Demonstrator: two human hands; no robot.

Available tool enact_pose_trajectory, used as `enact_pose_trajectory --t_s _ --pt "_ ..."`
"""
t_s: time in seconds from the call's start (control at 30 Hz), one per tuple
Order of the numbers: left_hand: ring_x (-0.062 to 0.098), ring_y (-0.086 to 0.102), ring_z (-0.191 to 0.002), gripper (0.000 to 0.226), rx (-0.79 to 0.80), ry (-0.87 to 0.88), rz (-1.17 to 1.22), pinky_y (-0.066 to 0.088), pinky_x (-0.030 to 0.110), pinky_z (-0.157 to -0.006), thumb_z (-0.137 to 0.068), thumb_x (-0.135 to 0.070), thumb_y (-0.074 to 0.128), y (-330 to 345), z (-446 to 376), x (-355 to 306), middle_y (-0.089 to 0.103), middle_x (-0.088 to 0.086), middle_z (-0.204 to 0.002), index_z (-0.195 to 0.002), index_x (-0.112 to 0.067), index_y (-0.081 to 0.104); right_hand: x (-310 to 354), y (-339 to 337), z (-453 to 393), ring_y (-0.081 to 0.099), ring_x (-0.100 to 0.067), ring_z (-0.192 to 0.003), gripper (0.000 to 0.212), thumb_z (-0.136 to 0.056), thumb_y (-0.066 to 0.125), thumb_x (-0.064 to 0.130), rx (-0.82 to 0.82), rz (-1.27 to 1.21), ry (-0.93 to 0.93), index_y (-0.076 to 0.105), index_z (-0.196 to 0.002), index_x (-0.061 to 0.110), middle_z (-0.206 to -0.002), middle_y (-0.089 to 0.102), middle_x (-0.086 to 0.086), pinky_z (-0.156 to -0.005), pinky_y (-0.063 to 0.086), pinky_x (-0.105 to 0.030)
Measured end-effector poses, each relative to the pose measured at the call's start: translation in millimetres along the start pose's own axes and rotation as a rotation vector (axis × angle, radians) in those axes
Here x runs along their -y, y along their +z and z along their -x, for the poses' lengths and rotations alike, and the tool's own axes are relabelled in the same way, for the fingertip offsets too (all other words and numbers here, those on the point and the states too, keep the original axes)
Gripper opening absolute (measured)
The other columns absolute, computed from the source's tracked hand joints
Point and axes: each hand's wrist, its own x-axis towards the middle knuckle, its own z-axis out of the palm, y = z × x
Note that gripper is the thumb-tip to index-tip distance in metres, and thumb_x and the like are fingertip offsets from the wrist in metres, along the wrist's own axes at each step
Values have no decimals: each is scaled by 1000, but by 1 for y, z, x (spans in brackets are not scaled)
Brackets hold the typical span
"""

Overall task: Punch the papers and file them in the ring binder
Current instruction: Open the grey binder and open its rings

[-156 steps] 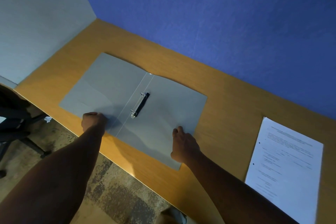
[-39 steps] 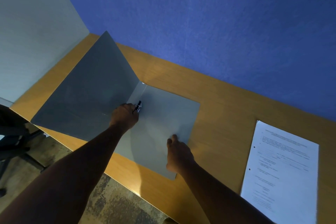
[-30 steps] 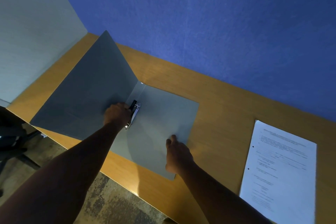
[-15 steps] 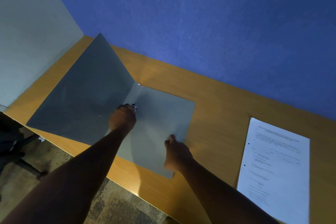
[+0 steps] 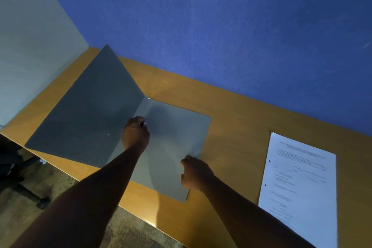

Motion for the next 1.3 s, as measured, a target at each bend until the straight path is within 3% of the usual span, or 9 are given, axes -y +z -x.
enact_pose_trajectory --t_s 0.1,0.33,0.53,0.67,0.8,1.0,1.17,1.3 --pt "32 62 -110 23 56 0 2 45 30 -87 -92 -18 66 -6 -15 7 63 10 -122 -114 -15 70 9 -4 -11 58 -30 -112 37 -89 56 19 -55 -2 31 55 -124 8 -122 53 -9 -92 51 -39" --pt "33 66 -103 28 94 101 -146 52 34 -84 -87 -40 70 -10 -30 15 70 9 -112 -108 -21 74 32 -14 -56 56 -31 -115 41 -89 56 18 -129 -139 14 52 -128 7 -125 50 -12 -94 49 -39" --pt "38 66 -101 20 140 124 -176 53 40 -84 -90 -18 63 -11 -42 17 71 19 -106 -100 -7 76 50 -18 -98 48 -32 -124 57 -90 55 15 -116 -262 -32 39 -144 14 -133 44 -16 -102 42 -36" --pt "32 71 -96 16 140 114 -157 53 34 -81 -89 -16 65 -14 -51 28 75 13 -100 -99 -17 78 63 -19 -118 47 -31 -123 64 -90 54 14 -87 -364 -25 33 -150 19 -130 46 -17 -100 38 -31" --pt "27 72 -91 14 184 136 -143 55 31 -78 -88 -19 69 -16 -58 29 77 7 -93 -97 -24 78 69 -23 -137 51 -28 -119 69 -87 53 10 -61 -478 22 32 -150 28 -129 48 -15 -88 37 -21" --pt "29 71 -90 13 185 203 -191 48 26 -72 -91 -20 66 -13 -61 32 76 7 -92 -98 -22 77 78 -20 -155 43 -32 -128 71 -87 52 14 -3 -486 82 27 -152 32 -136 42 -14 -107 37 -34" --pt "31 71 -87 12 166 237 -200 51 31 -71 -90 -19 65 -10 -61 35 76 8 -89 -93 -20 76 81 -20 -166 37 -34 -131 75 -88 55 21 38 -430 112 20 -153 34 -140 37 -14 -105 36 -35" --pt "31 71 -88 12 165 222 -142 50 29 -72 -88 -16 66 -7 -61 38 76 8 -90 -94 -18 77 79 -22 -169 40 -34 -132 73 -85 57 23 36 -447 123 26 -149 39 -138 39 -13 -105 41 -37"
